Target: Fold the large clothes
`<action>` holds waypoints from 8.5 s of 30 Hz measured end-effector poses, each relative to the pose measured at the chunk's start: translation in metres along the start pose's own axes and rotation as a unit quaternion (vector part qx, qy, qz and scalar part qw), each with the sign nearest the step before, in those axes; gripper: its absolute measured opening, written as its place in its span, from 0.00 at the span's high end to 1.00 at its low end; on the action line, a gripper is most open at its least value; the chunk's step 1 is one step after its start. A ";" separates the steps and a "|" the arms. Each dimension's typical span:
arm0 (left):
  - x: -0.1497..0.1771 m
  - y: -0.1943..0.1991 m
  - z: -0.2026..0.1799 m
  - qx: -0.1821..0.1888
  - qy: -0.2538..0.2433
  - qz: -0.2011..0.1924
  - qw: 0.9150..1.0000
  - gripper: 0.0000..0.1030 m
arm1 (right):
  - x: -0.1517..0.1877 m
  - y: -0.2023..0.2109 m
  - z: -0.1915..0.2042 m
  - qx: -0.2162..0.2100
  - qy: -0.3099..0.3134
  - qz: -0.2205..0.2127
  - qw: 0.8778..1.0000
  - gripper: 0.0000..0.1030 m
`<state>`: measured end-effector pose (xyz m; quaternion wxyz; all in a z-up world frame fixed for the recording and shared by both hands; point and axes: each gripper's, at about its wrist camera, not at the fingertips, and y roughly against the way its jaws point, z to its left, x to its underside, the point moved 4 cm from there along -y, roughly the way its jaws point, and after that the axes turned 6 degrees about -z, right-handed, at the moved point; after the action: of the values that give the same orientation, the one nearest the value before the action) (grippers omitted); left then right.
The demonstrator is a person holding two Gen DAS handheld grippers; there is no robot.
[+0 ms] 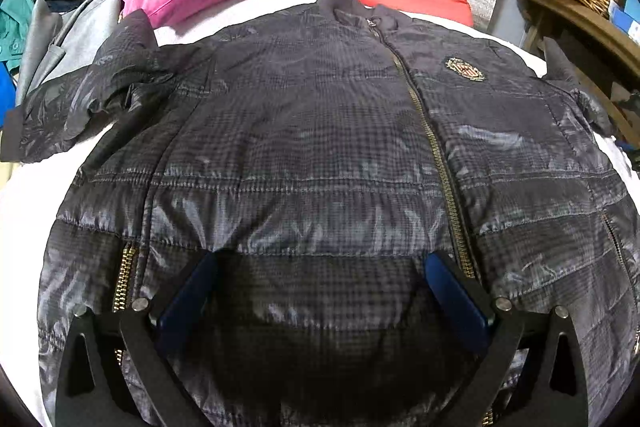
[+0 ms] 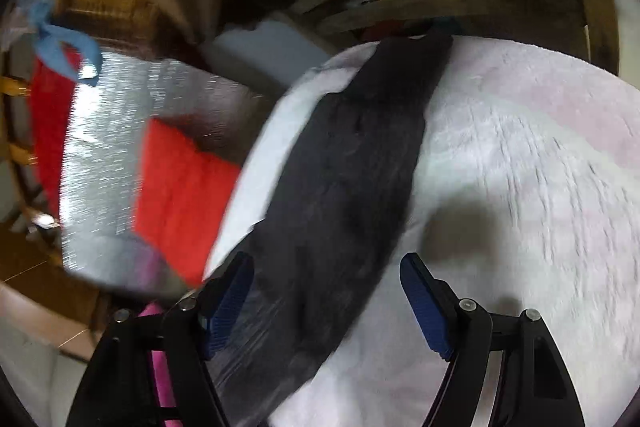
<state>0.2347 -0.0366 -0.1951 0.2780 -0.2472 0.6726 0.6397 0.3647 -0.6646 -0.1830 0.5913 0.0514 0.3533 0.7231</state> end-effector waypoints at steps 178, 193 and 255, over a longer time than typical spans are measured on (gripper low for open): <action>-0.085 -0.096 0.105 0.088 0.275 -0.067 0.955 0.82 | 0.255 -0.006 0.154 -0.016 0.282 0.167 0.945 0.42; -0.087 -0.099 0.104 0.088 0.274 -0.067 0.955 0.80 | 0.285 0.011 0.173 -0.044 0.357 0.108 0.927 0.07; -0.125 0.110 0.421 -0.154 0.276 -0.158 0.935 0.92 | 0.370 0.122 0.072 -0.035 0.423 0.065 0.903 0.00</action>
<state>0.2739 0.3869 -0.0405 0.1373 -0.5570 0.5680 0.5901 0.1915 -0.3087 -0.1864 0.3398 -0.2568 0.5408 0.7254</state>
